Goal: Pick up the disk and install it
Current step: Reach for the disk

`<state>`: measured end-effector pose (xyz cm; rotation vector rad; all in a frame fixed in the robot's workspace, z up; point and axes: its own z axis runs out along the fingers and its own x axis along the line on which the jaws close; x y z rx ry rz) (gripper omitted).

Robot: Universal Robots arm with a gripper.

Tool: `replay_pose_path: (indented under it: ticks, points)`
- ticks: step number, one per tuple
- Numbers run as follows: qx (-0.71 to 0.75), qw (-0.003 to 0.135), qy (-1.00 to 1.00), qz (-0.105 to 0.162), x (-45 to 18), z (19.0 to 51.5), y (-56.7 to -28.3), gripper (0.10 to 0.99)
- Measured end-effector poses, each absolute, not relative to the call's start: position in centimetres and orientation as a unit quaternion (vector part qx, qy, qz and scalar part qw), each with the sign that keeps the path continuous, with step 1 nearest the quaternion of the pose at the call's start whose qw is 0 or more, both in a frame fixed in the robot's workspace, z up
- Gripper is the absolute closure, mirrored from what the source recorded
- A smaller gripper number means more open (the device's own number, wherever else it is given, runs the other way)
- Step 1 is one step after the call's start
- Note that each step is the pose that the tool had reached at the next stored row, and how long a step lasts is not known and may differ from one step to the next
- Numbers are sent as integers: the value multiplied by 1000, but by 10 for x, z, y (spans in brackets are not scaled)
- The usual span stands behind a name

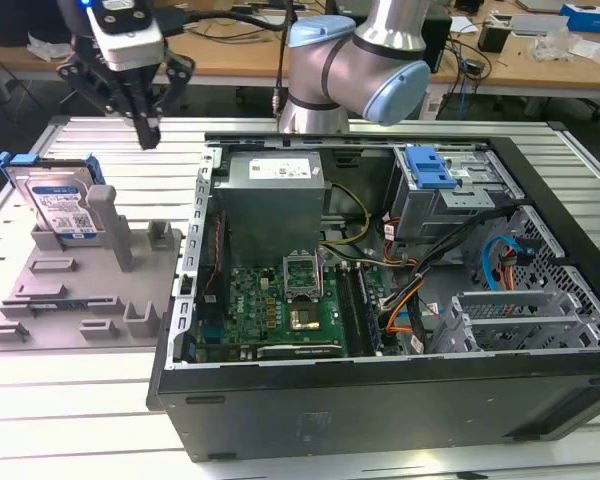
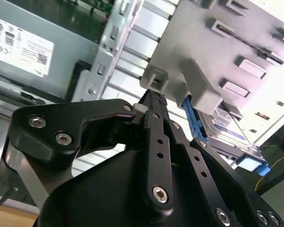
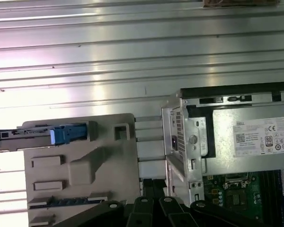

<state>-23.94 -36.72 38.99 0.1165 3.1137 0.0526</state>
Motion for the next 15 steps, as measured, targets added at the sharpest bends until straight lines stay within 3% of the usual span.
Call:
replay_pose_path:
  ticks: [15]
  points:
    - [37,13,999,17,-320,381,-344,980]
